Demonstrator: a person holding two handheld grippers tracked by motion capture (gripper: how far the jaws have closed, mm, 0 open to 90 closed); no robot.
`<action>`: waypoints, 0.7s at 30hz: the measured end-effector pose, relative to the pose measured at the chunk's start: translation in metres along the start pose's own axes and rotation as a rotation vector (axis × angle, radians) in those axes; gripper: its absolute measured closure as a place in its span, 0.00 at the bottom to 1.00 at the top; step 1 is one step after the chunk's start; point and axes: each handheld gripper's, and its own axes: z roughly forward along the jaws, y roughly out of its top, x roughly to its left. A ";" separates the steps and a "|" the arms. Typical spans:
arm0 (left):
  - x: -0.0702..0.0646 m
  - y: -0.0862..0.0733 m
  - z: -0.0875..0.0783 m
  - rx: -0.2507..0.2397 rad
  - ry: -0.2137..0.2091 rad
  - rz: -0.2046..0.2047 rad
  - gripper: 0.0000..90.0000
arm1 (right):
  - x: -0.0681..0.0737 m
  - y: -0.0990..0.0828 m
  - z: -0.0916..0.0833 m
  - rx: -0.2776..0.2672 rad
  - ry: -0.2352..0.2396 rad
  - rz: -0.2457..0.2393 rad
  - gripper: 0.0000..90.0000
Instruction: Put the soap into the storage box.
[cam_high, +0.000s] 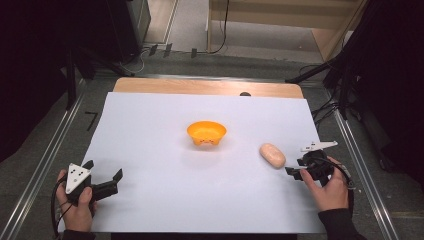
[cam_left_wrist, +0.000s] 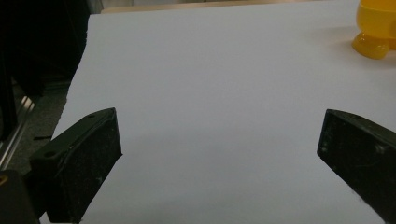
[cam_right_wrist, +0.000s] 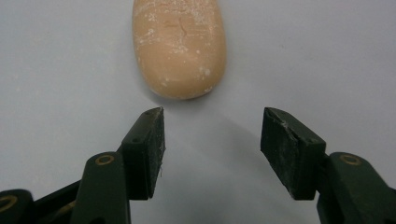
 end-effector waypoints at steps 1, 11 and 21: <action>0.000 0.000 0.000 -0.001 0.000 0.001 0.00 | 0.000 0.001 0.001 0.004 0.003 -0.002 0.46; 0.000 0.000 0.000 0.002 0.001 0.003 0.00 | 0.004 0.016 0.011 0.089 0.005 -0.003 0.41; 0.000 0.000 0.000 0.002 0.000 0.004 0.00 | 0.008 0.038 0.017 0.157 -0.017 -0.023 0.24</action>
